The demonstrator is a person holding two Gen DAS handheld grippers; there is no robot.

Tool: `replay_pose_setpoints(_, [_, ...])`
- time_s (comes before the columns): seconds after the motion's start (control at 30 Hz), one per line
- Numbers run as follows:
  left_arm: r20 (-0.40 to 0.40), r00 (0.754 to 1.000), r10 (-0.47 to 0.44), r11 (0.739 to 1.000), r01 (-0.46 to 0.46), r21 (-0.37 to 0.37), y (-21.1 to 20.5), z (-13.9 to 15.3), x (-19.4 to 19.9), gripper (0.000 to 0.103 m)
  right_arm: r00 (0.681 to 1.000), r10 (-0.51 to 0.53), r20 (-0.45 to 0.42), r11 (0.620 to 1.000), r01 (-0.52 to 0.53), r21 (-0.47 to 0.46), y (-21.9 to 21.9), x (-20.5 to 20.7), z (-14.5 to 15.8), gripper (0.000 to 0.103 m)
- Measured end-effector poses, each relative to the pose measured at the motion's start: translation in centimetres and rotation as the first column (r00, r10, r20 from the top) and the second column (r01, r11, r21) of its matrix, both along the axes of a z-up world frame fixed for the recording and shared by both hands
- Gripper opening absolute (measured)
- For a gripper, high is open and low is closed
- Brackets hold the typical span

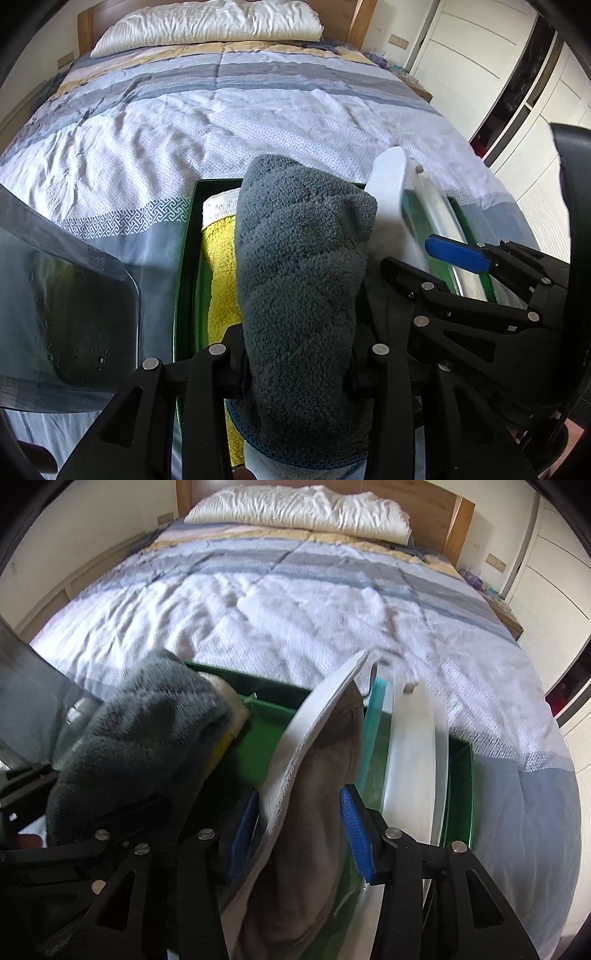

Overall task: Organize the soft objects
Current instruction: 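Lower the towel into the tray with the left gripper while the right gripper lowers the eye mask beside it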

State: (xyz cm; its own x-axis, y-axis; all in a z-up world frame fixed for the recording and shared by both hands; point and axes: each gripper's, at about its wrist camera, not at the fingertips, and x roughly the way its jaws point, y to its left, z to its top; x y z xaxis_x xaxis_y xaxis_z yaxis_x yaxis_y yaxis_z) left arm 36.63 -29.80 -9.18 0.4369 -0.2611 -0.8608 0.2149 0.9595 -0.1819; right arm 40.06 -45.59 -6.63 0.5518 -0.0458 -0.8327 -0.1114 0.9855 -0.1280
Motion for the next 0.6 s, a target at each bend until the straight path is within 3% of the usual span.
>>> replay_pose_setpoints(0.53, [0.006,1.000,-0.009,1.000,0.009,-0.001,-1.0,0.3,0.1,0.043,0.997,-0.058,0.060,0.998,0.060,-0.032,-1.2,-2.1,2.2,0.044])
replay_pose_setpoints(0.6, [0.006,1.000,-0.013,1.000,0.013,-0.004,-1.2,0.3,0.1,0.051,0.995,-0.068,0.071,0.997,0.070,-0.026,-1.5,-2.3,2.6,0.044])
